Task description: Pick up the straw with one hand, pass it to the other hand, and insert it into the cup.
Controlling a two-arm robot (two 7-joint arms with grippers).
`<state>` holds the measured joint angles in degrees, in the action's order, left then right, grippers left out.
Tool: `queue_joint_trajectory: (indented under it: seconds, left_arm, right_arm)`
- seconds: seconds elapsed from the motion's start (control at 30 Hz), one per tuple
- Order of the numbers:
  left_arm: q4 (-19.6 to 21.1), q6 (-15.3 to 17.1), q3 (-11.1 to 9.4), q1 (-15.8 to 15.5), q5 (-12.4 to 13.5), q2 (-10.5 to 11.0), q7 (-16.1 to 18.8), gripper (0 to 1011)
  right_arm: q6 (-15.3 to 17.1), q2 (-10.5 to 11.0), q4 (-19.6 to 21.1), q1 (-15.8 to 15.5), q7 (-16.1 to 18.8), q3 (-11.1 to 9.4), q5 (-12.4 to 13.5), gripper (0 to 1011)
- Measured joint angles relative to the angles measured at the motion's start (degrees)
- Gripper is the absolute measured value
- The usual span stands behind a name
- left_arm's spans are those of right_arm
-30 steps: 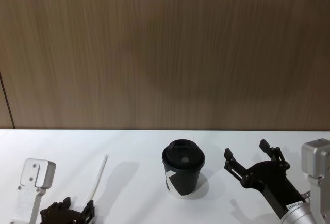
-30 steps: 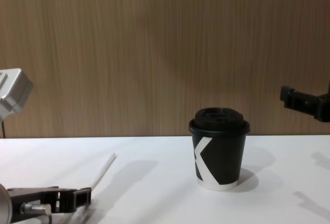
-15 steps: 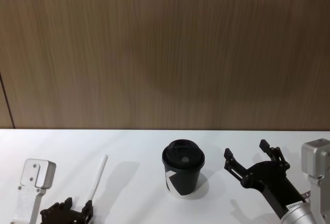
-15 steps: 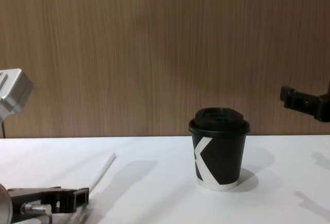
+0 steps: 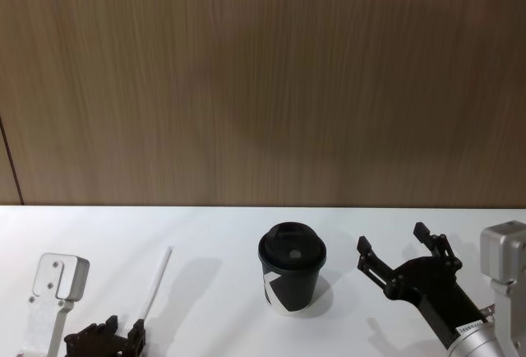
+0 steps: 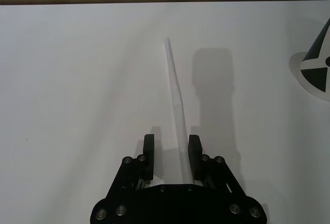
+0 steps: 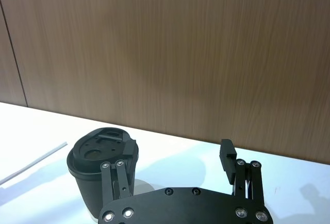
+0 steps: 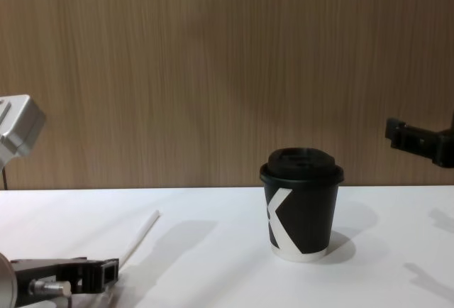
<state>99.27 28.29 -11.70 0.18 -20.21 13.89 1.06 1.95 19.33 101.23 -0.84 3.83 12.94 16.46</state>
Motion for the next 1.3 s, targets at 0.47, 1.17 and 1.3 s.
queue_joint_trajectory:
  seconds: [0.47, 1.17, 1.3]
  left_arm:
    - [0.0, 0.01, 0.0, 0.0, 0.0, 0.0, 0.0, 318]
    - [0.0, 0.02, 0.0, 0.01, 0.0, 0.0, 0.0, 190]
    - [0.0, 0.03, 0.0, 0.0, 0.0, 0.0, 0.0, 166]
  right_arm:
    - [0.0, 0.0, 0.0, 0.0, 0.0, 0.0, 0.0, 1001]
    - [0.0, 0.0, 0.0, 0.0, 0.0, 0.0, 0.0, 1001]
    - [0.0, 0.0, 0.0, 0.0, 0.0, 0.0, 0.0, 1001]
